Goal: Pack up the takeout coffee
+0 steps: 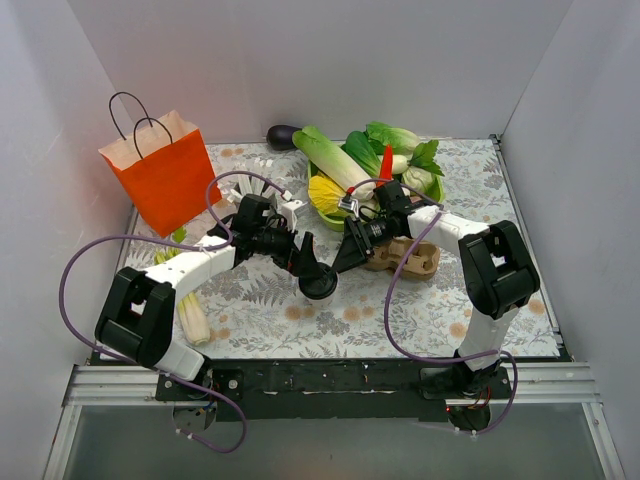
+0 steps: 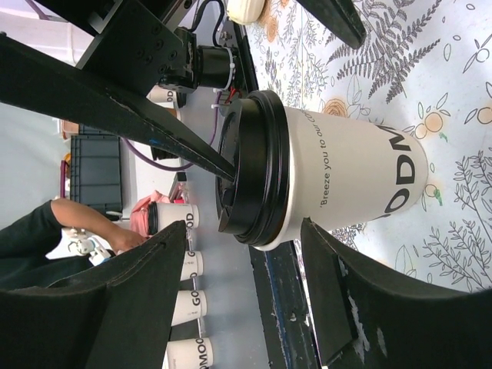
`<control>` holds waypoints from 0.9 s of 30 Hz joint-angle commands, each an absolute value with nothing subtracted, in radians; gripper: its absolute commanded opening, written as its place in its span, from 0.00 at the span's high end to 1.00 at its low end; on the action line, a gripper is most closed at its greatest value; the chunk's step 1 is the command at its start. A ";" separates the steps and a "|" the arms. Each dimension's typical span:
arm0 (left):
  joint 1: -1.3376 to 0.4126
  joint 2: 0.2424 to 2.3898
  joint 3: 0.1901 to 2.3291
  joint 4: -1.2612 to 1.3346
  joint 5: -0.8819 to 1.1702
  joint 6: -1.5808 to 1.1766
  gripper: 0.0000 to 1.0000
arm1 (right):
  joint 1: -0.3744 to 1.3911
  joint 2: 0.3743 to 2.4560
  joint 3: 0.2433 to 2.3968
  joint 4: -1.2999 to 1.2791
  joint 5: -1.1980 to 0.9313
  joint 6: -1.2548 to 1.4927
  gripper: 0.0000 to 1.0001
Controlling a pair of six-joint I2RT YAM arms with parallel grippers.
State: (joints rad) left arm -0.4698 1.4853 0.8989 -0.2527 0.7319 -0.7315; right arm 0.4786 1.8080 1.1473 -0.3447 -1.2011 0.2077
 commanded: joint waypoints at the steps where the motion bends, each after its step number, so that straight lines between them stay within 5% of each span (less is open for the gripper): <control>1: -0.479 1.483 0.931 -0.236 0.718 -0.724 0.04 | 0.472 1.810 1.137 -0.321 -1.230 0.215 0.31; 27: -0.480 1.496 0.936 -0.204 0.718 -0.756 0.03 | 0.469 1.813 1.129 -0.310 -1.232 0.225 0.31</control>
